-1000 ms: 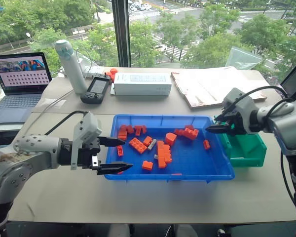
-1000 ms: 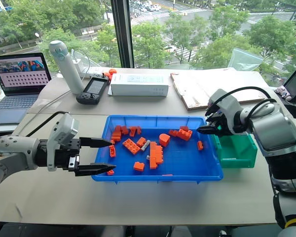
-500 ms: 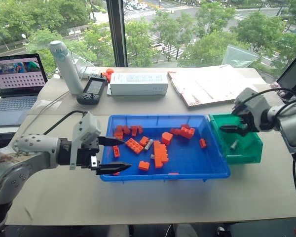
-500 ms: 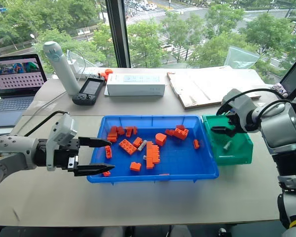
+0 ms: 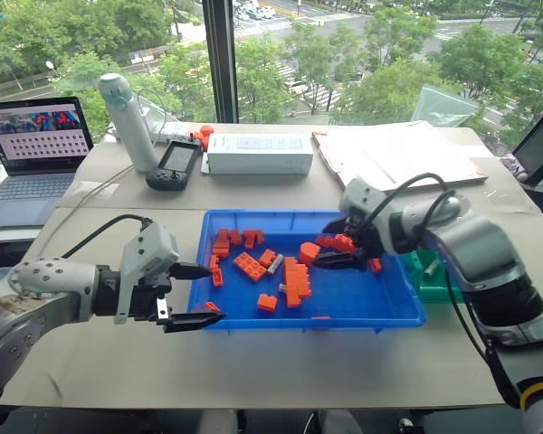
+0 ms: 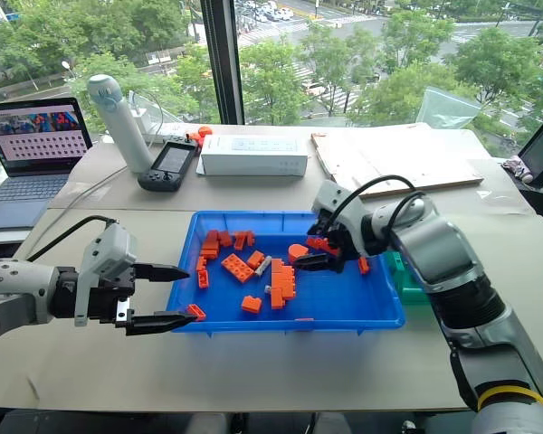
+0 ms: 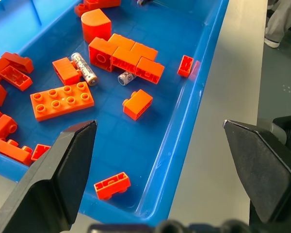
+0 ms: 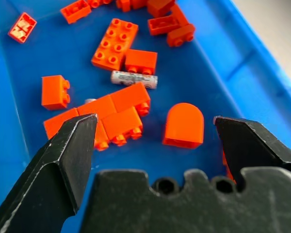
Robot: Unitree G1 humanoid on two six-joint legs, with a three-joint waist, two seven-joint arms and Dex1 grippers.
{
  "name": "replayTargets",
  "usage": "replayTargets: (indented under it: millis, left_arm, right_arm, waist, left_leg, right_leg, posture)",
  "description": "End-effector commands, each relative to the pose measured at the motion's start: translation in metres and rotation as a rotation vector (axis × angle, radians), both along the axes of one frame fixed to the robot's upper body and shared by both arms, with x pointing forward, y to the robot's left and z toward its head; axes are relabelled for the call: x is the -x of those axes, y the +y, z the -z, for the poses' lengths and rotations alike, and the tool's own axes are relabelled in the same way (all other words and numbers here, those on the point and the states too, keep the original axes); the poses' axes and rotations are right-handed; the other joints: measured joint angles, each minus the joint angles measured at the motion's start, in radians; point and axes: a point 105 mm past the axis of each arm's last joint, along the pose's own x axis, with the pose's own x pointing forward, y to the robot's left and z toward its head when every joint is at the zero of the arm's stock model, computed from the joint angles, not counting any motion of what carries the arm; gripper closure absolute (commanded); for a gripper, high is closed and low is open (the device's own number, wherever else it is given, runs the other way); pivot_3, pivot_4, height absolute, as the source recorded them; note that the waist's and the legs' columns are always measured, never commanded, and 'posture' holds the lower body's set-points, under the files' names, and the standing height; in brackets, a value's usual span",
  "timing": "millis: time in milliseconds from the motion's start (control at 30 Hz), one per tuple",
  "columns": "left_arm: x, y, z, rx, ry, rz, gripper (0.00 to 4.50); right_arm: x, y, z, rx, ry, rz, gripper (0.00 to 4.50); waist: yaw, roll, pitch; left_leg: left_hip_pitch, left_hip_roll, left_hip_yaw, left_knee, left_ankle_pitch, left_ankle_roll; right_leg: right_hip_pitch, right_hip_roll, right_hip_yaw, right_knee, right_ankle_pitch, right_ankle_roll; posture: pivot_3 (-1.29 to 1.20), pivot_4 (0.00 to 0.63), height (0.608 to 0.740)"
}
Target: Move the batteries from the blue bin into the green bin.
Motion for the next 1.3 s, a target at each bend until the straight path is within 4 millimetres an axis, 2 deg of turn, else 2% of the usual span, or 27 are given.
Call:
replayTargets:
  millis: [33,300,467,567,700,767,800,900,1000,1100,1233,1300]
  left_arm:
    - [0.002,0.0,-0.009,-0.014,-0.058,0.001,0.0]
    - [0.002,-0.003,-0.011,-0.004,-0.067,-0.001,0.0]
    - [0.003,-0.003,-0.011,-0.004,-0.07,-0.002,0.0]
    - [0.003,-0.003,-0.011,-0.005,-0.07,-0.004,0.0]
    - [0.002,-0.003,-0.011,-0.005,-0.07,-0.003,0.0]
    - [0.001,-0.003,-0.011,-0.005,-0.07,-0.002,0.0]
    - [0.001,-0.003,-0.011,-0.005,-0.07,-0.001,0.0]
    - [0.0,-0.003,-0.011,-0.004,-0.069,0.004,0.0]
    - [0.0,-0.005,-0.01,-0.003,-0.071,0.011,0.0]
    - [-0.001,-0.005,-0.01,-0.003,-0.072,0.015,0.0]
    - [-0.001,-0.005,-0.011,-0.004,-0.071,0.019,0.0]
    - [-0.001,-0.006,-0.011,-0.005,-0.07,0.023,0.0]
  right_arm:
    - [-0.006,0.008,-0.003,-0.016,-0.017,0.049,0.03]
    - [-0.015,0.023,0.019,0.015,0.011,0.109,0.03]
    - [-0.02,0.025,0.031,0.051,0.014,0.125,0.03]
    - [-0.021,0.024,0.033,0.07,0.009,0.121,0.74]
    - [-0.026,0.016,0.026,0.069,-0.011,0.139,2.11]
    - [-0.028,0.008,0.02,0.066,-0.02,0.152,2.39]
    - [-0.029,0.004,0.017,0.067,-0.023,0.157,2.39]
    - [-0.04,-0.026,0.009,0.101,-0.057,0.227,2.39]
    - [-0.046,-0.051,0.014,0.163,-0.078,0.268,2.39]
    - [-0.054,-0.062,0.014,0.166,-0.102,0.325,2.39]
    - [-0.057,-0.066,0.011,0.146,-0.11,0.361,2.39]
    - [-0.058,-0.063,0.003,0.119,-0.131,0.366,1.39]
  waist:
    - [0.001,0.0,0.0]
    - [0.0,0.0,0.0]
    - [0.001,0.0,0.0]
    - [0.001,0.0,0.0]
    - [0.0,0.0,0.0]
    - [0.001,0.0,0.0]
    - [0.001,0.0,0.0]
    - [0.003,0.0,0.0]
    - [0.003,0.0,0.0]
    - [-0.002,0.0,0.0]
    - [-0.007,0.0,0.0]
    - [-0.006,0.0,0.0]
  left_leg:
    - [0.0,0.0,0.0,0.0,0.0,0.0]
    - [0.0,0.0,0.001,0.0,0.0,0.0]
    - [0.0,0.0,0.001,-0.001,0.0,0.0]
    - [0.0,0.0,0.001,0.0,0.0,0.0]
    - [0.0,0.0,0.002,-0.001,0.0,0.0]
    - [0.0,0.0,0.002,-0.001,0.0,0.0]
    - [0.0,0.0,0.002,-0.001,0.0,0.0]
    - [0.0,0.0,0.002,-0.001,0.0,0.0]
    - [0.0,0.0,0.002,-0.001,0.0,0.0]
    - [0.0,0.0,0.002,-0.001,0.0,0.0]
    - [0.0,0.0,0.003,-0.002,0.0,0.0]
    - [0.0,0.0,0.004,-0.002,0.001,0.0]
  right_leg:
    - [0.0,0.0,0.0,0.0,0.0,0.0]
    - [0.0,0.0,0.0,0.0,0.0,0.0]
    - [0.0,0.0,0.001,0.0,0.0,0.0]
    - [0.0,0.0,0.001,0.0,0.0,0.0]
    - [0.0,0.0,0.001,0.0,0.0,0.0]
    - [0.0,0.0,0.001,0.0,0.0,0.0]
    - [-0.001,0.0,0.001,0.0,0.0,0.0]
    - [0.0,0.0,0.001,0.0,0.0,0.0]
    - [0.0,0.0,0.001,0.0,0.0,0.0]
    - [-0.001,0.0,0.001,-0.001,0.0,0.0]
    - [0.0,0.001,0.004,0.0,0.0,0.0]
    - [0.0,0.001,0.005,0.001,0.0,0.0]
  posture:
    - [0.0,0.15,0.739]
    - [0.0,0.15,0.739]
    - [0.0,0.15,0.739]
    - [0.0,0.15,0.739]
    - [0.0,0.15,0.739]
    - [0.0,0.15,0.739]
    - [0.0,0.15,0.739]
    - [0.0,0.15,0.739]
    - [0.0,0.15,0.739]
    - [0.0,0.15,0.739]
    - [0.0,0.15,0.739]
    - [0.0,0.15,0.739]
